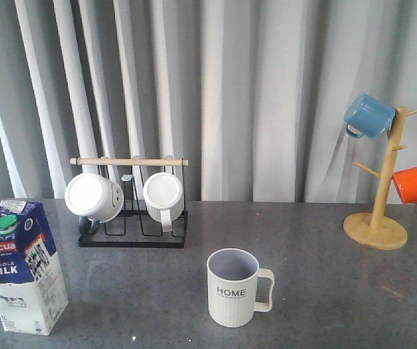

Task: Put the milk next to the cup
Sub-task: 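Release the mug and withdraw the right gripper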

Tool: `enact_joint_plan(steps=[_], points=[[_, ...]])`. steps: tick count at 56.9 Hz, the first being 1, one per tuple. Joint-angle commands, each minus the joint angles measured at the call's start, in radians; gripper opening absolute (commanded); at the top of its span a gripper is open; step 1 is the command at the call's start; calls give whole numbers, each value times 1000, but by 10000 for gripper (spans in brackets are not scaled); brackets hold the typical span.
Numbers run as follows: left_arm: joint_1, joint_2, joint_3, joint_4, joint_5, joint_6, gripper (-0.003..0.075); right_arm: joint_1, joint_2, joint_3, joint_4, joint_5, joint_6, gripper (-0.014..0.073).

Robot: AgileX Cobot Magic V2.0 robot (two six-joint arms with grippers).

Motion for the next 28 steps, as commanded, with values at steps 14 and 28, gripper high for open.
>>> enact_joint_plan(steps=[14, 28], points=[[-6, -10, -35, -6, -83, 0, 484, -8, -5, -24, -9, -67, 2, -8], [-6, -10, -35, -6, -102, 0, 484, -8, -5, -24, -9, -68, 2, -8]])
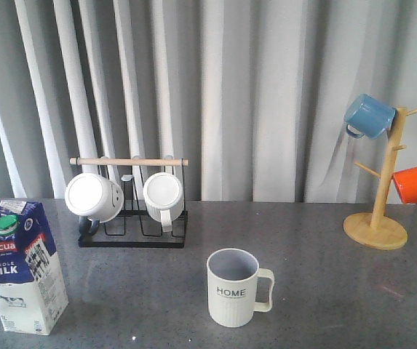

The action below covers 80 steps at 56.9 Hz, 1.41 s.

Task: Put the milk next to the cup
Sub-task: 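Reach the left gripper to the Pascual milk carton and grasp it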

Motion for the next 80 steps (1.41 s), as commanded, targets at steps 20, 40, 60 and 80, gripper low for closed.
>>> enact_joint_plan(steps=[20, 40, 60, 80], points=[[-6, 60, -166, -6, -64, -15, 671, -8, -6, -24, -8, -69, -1, -8], [-18, 305, -363, -3, -21, -59, 720, -8, -6, -24, -8, -69, -1, -8], [-18, 460, -363, 19, -87, -58, 703, -8, -6, -24, -8, -69, -1, -8], [-18, 535, -363, 20, -158, -50, 384, -8, -6, -24, -8, -69, -1, -8]])
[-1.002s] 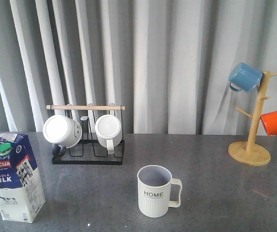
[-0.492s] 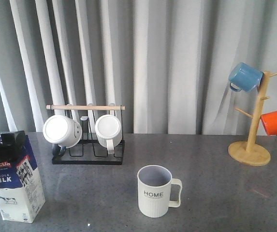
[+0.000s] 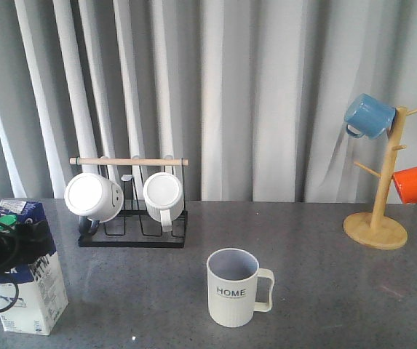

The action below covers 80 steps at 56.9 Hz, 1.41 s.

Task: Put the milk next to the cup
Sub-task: 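Reach the left gripper to the Pascual milk carton and grasp it, then lift and carry the milk carton toward the white HOME mug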

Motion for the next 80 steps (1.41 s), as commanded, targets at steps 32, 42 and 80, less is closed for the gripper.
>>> enact_joint_plan(steps=[32, 42, 80], points=[[-6, -37, -28, -4, -130, -5, 160, -8, -6, -24, -8, -69, -1, -8], [-8, -60, -28, -14, -138, -5, 161, -8, -6, -24, -8, -73, -1, -8], [-580, -18, -219, -1261, -299, 1126, 164, -8, -6, -24, -8, -74, -1, -8]])
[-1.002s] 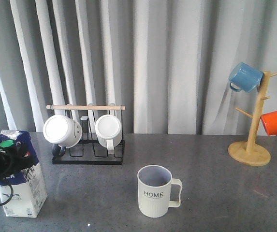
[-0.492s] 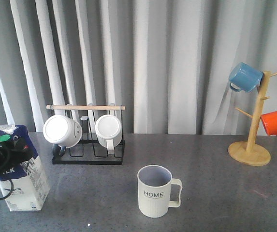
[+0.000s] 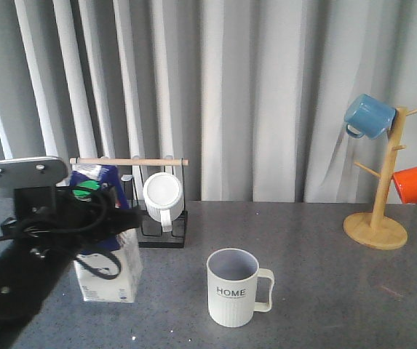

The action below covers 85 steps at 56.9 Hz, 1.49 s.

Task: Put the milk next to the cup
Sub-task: 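Lift and carry the milk carton toward the white HOME mug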

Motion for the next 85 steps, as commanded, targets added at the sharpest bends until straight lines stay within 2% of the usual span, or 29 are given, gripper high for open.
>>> enact_joint_plan(steps=[1, 16, 28, 41, 54, 85], points=[[-73, 27, -79, -78, -102, 85, 164, -8, -6, -24, -8, -74, -1, -8], [-150, 184, -207, -77, -100, 106, 164, -8, -6, -24, -8, -74, -1, -8], [-166, 237, -257, -77, -96, 96, 164, -8, -6, -24, -8, -73, -1, -8], [-168, 267, -266, -78, -96, 90, 164, -8, -6, -24, -8, -73, -1, -8], [-168, 287, -266, -78, -136, -17, 164, -8, -6, -24, -8, -73, -1, -8], [-166, 336, -266, -76, -143, -14, 164, -8, -6, -24, -8, -74, -1, -8]])
